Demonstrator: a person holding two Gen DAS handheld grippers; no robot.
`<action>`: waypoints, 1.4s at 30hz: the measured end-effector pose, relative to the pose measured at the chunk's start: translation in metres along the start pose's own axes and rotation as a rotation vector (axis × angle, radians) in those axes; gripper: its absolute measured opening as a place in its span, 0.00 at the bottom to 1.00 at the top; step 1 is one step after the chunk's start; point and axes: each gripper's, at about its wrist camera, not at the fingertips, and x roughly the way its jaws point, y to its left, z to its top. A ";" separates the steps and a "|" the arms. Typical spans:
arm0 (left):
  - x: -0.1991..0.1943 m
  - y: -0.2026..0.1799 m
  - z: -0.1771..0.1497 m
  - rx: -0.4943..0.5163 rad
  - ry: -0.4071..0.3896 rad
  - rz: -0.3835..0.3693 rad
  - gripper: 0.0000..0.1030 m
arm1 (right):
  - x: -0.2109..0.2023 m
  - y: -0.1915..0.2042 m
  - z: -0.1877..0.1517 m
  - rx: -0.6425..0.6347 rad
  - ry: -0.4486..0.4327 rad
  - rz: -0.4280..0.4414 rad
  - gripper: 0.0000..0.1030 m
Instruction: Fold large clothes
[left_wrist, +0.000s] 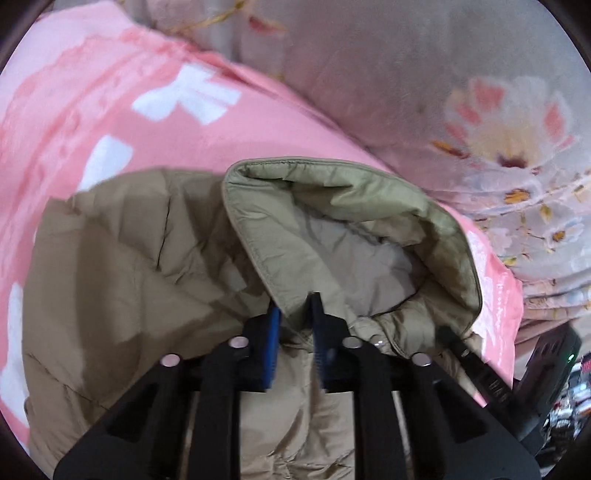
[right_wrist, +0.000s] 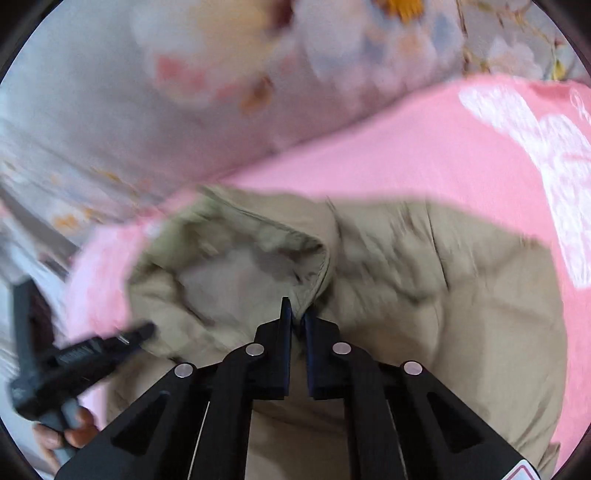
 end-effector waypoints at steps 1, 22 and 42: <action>-0.006 0.000 -0.001 0.004 -0.016 -0.014 0.07 | -0.012 0.002 0.001 -0.009 -0.055 0.036 0.05; 0.036 0.007 -0.053 0.247 -0.129 0.208 0.07 | 0.045 -0.001 -0.035 -0.216 0.016 -0.239 0.04; -0.029 -0.006 0.071 0.060 -0.215 0.108 0.31 | -0.013 0.038 0.059 -0.094 -0.150 -0.092 0.13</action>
